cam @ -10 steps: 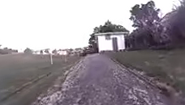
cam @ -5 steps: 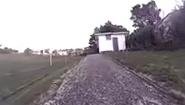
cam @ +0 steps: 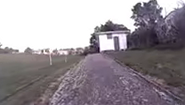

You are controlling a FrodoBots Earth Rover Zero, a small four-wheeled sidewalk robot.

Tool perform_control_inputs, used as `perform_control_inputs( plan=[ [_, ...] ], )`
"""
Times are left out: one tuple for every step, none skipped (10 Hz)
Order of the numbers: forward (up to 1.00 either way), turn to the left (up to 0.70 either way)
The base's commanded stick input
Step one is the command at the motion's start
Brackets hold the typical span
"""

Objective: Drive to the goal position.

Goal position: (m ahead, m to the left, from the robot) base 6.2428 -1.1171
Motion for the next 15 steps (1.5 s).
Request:
perform_control_inputs(
  plan=[
    [0.70,0.00],
    [0.70,-0.23],
    [0.70,-0.35],
    [0.70,-0.35],
    [0.70,-0.33],
    [0.70,-0.22],
    [0.70,-0.10],
    [0.70,0.00],
    [0.70,0.00],
    [0.70,0.00],
    [0.70,0.00],
    [0.70,0.00],
    [0.70,0.00],
    [0.70,0.00],
    [0.70,0.00]
  ],
)
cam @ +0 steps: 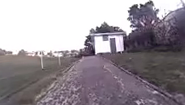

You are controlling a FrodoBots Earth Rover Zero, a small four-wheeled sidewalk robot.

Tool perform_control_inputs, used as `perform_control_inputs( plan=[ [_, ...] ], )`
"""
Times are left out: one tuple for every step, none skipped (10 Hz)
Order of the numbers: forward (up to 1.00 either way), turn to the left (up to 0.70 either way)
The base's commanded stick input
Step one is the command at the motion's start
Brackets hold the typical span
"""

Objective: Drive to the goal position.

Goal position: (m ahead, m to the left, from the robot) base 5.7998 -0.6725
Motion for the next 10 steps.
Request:
perform_control_inputs(
  plan=[
    [0.70,0.00],
    [0.70,0.00],
    [0.70,0.00],
    [0.70,0.00],
    [0.70,0.00],
    [0.70,0.00],
    [0.70,0.00],
    [0.70,0.00],
    [0.70,0.00],
    [0.70,0.00]
  ],
)
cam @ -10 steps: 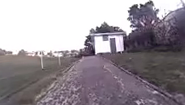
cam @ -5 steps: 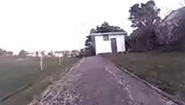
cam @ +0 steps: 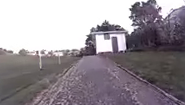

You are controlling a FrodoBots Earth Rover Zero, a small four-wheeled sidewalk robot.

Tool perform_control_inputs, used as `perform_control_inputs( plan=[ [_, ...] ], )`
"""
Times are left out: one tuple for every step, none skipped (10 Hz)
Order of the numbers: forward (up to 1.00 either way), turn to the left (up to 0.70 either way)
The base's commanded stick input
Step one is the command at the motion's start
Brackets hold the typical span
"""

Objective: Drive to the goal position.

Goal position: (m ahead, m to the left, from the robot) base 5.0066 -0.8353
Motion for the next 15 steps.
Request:
perform_control_inputs(
  plan=[
    [0.70,0.00],
    [0.70,0.00],
    [0.70,0.00],
    [0.70,0.00],
    [0.70,0.00],
    [0.70,0.00],
    [0.70,0.00],
    [0.70,0.00],
    [0.70,-0.22],
    [0.70,-0.35],
    [0.70,-0.35],
    [0.70,0.00],
    [0.70,0.00],
    [0.70,0.00],
    [0.70,0.00]
  ],
)
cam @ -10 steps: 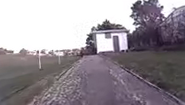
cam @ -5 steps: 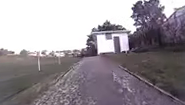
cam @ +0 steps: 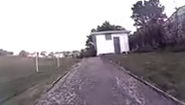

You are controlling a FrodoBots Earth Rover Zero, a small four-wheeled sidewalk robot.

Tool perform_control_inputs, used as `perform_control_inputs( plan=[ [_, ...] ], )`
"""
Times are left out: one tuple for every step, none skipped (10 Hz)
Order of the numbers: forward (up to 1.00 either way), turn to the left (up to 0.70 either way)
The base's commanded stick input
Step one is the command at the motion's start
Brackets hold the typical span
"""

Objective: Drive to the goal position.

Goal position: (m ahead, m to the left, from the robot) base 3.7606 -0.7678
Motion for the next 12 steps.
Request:
perform_control_inputs(
  plan=[
    [0.70,0.00],
    [0.70,0.00],
    [0.70,0.00],
    [0.70,0.00],
    [0.70,0.00],
    [0.70,0.00],
    [0.70,0.00],
    [0.70,0.00],
    [0.70,0.00],
    [0.70,0.00],
    [0.70,0.00],
    [0.70,0.00]
  ],
)
